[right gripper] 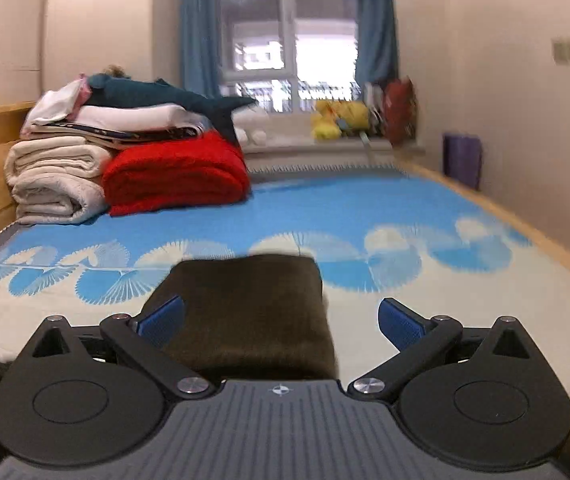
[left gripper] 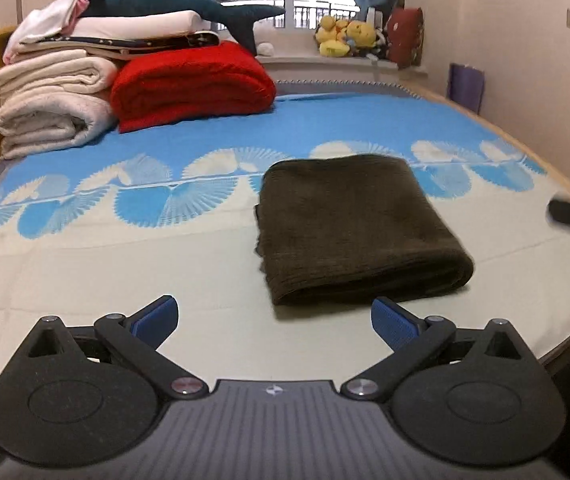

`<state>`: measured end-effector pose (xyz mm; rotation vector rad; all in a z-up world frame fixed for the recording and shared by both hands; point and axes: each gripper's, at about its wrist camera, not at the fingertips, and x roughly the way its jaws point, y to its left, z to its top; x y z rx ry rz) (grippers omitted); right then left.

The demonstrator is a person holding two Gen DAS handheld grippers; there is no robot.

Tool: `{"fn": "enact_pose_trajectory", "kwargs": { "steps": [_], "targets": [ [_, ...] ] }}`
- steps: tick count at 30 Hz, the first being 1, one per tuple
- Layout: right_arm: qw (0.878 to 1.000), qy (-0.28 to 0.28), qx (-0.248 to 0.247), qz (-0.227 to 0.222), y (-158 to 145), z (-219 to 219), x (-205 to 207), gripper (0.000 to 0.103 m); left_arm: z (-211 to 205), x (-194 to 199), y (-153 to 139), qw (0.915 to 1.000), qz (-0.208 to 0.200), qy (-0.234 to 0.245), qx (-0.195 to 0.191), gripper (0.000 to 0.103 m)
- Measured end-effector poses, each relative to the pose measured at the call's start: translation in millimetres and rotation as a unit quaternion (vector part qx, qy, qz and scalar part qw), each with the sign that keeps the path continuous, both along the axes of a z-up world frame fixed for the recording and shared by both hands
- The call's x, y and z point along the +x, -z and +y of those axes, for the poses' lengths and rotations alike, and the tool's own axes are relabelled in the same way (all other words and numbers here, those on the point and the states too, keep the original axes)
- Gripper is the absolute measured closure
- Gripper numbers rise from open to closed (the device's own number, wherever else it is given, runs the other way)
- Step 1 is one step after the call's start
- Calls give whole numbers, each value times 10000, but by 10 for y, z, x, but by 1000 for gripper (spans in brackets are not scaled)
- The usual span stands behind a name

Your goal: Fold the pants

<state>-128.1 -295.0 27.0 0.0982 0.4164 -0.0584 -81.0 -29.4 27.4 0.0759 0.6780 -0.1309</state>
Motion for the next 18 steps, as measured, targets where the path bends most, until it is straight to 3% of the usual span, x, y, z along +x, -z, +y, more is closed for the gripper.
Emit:
{"fn": "enact_pose_trajectory", "kwargs": {
  "steps": [7,14,18],
  "targets": [
    [9986,211,201,431,79,73,88,1,37,256,106,9991,203,-341,-174,0],
    [9975,11,-270,652,188,247,318,1,-26,407,139,9989,292,-311,-198,0],
    [9969,18,-214,763,219,245,408,1,-55,471,186,9986,381,-301,-207,0]
  ]
}}
